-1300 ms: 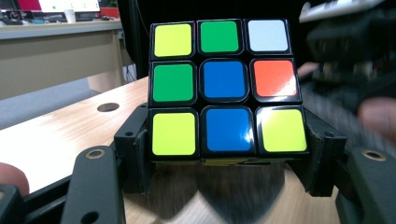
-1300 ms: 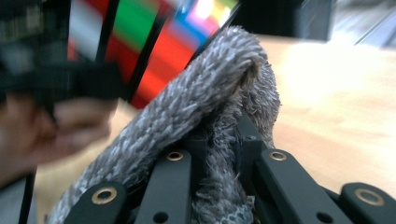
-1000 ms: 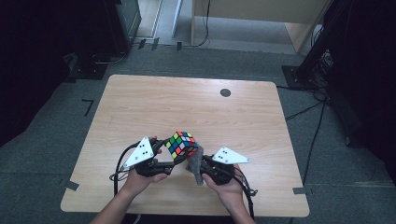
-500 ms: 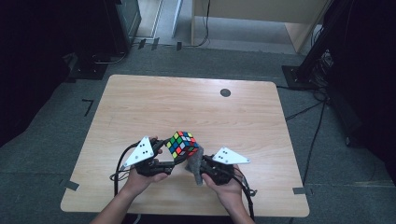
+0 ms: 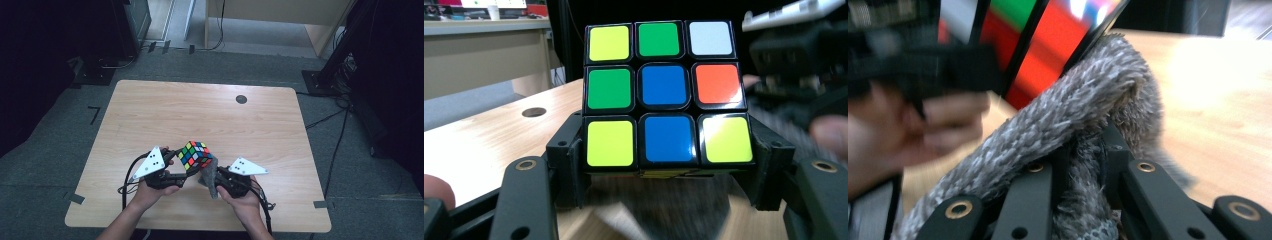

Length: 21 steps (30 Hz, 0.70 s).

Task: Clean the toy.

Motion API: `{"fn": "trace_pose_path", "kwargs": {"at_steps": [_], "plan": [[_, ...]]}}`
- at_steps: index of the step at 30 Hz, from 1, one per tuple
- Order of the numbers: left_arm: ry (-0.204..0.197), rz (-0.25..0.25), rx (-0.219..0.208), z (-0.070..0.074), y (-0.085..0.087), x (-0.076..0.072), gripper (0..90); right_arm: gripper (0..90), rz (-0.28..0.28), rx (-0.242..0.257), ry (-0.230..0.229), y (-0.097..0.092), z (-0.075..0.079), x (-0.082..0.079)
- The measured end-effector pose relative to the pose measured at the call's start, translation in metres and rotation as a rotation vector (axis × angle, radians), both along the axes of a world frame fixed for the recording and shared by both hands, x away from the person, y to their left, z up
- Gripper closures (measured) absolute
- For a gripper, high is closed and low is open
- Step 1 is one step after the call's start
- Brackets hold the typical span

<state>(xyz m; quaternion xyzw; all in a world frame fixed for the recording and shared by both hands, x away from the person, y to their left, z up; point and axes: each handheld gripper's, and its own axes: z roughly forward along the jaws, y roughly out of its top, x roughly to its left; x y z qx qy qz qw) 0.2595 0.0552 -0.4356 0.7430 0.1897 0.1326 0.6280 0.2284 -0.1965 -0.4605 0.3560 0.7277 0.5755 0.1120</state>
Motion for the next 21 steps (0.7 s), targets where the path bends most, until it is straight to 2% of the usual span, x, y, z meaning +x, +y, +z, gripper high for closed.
{"fn": "trace_pose_path", "kwargs": {"at_steps": [1,3,8,11,13,15,19,21], "plan": [[0.003,0.004,-0.001,0.000,0.000,0.000,34.2,80.1,-0.008,-0.022,-0.006,0.002,-0.001,0.000],[0.011,0.008,-0.006,0.000,0.002,0.002,34.2,79.9,-0.048,-0.034,-0.013,-0.001,0.000,0.002],[0.017,0.024,0.003,-0.002,0.002,0.004,34.2,79.2,-0.218,-0.093,-0.043,-0.022,-0.001,0.010],[0.022,0.033,0.012,-0.003,0.002,0.005,34.2,72.3,-0.276,-0.143,-0.089,-0.030,-0.004,0.016],[0.024,0.037,0.015,-0.003,0.002,0.005,34.2,59.3,-0.281,-0.171,-0.129,-0.031,-0.006,0.018],[0.026,0.042,0.013,-0.003,0.002,0.006,34.2,48.4,-0.281,-0.174,-0.164,-0.030,-0.005,0.018],[0.034,0.051,0.013,-0.003,0.003,0.007,34.2,43.1,-0.244,-0.139,-0.206,-0.030,0.005,0.014],[0.044,0.055,0.012,-0.003,0.003,0.008,34.2,41.7,-0.191,-0.112,-0.238,-0.027,0.010,0.010]]}}
